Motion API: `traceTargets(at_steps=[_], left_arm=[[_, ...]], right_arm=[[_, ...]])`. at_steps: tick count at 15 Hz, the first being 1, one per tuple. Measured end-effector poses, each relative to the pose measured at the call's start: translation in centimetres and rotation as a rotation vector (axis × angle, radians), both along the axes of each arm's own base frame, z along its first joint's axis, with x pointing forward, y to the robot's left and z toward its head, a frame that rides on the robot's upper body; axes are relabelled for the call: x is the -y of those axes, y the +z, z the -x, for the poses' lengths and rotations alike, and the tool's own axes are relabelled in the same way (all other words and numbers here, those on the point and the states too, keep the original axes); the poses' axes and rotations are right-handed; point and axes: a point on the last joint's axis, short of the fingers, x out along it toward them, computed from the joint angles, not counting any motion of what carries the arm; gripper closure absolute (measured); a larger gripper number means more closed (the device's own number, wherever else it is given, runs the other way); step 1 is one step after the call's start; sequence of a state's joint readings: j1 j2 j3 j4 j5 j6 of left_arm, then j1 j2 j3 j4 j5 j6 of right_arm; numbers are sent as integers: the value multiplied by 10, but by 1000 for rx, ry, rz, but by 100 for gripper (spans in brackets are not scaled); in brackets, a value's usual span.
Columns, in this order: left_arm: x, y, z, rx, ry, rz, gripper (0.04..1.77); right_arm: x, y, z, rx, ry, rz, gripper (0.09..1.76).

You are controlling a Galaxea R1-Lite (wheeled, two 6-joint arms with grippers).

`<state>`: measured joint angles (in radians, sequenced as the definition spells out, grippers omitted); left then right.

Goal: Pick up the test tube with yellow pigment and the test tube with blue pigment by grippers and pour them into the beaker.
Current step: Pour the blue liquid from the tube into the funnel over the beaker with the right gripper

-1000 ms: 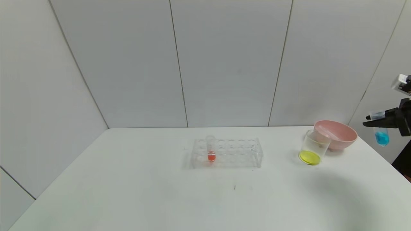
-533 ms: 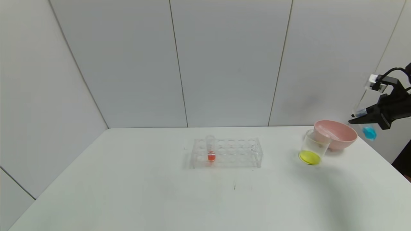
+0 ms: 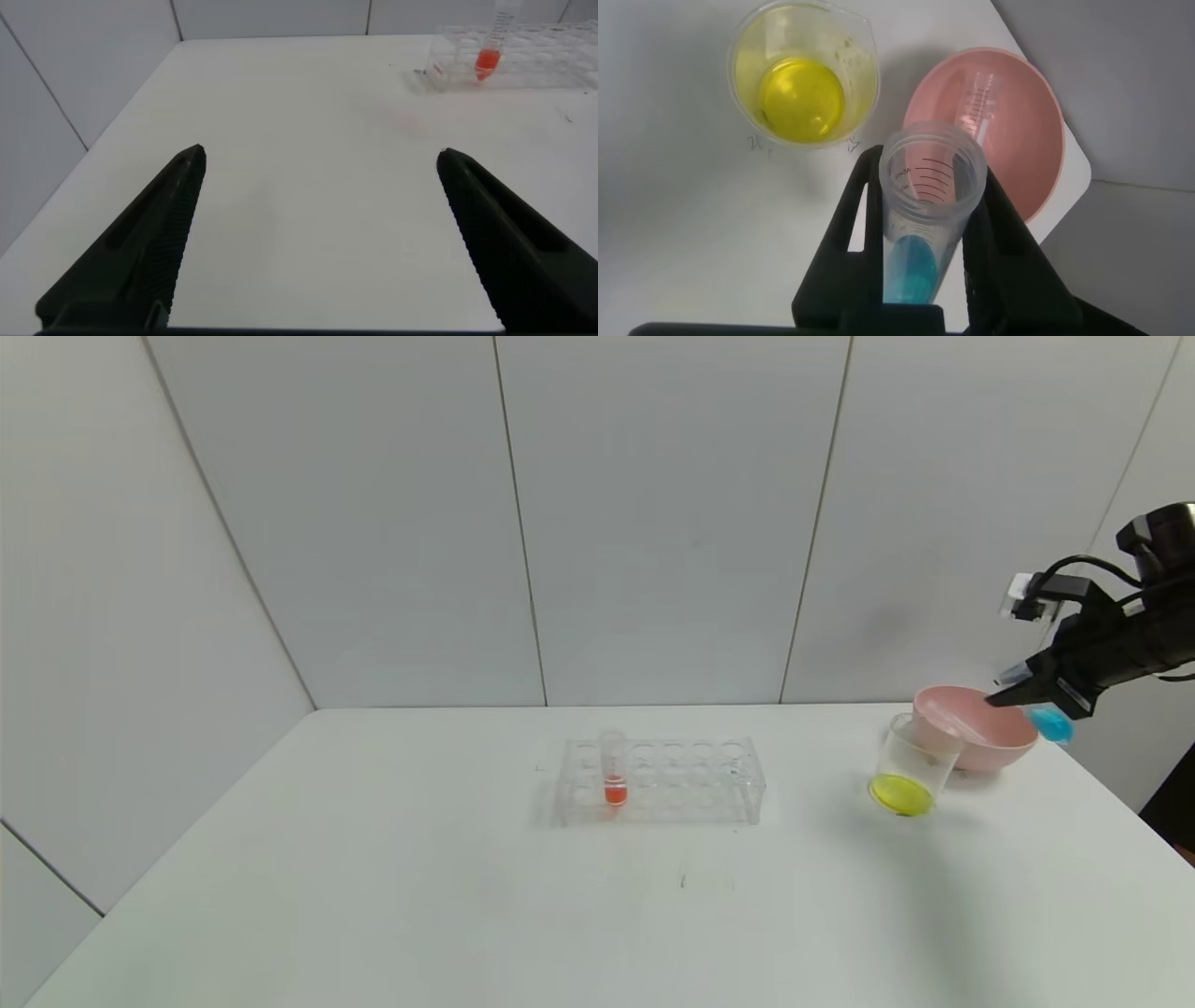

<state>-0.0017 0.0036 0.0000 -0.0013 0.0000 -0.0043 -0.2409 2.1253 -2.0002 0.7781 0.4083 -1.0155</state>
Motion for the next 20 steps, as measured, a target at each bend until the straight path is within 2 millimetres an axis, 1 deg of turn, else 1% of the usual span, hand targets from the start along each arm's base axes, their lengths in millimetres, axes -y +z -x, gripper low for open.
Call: traceTargets(at_steps=[3, 6, 11, 20], left_arm=[[0, 0, 0, 0, 0, 0, 5], [0, 0, 0, 0, 0, 0, 5], [0, 0, 0, 0, 0, 0, 5], [0, 0, 0, 0, 0, 0, 5]], right_arm=[[-8, -2, -2, -13, 8, 46, 131], [-20, -4, -4, -43, -8, 137, 131], [-37, -10, -9, -75, -17, 222, 131], [-55, -15, -14, -99, -35, 378, 131]])
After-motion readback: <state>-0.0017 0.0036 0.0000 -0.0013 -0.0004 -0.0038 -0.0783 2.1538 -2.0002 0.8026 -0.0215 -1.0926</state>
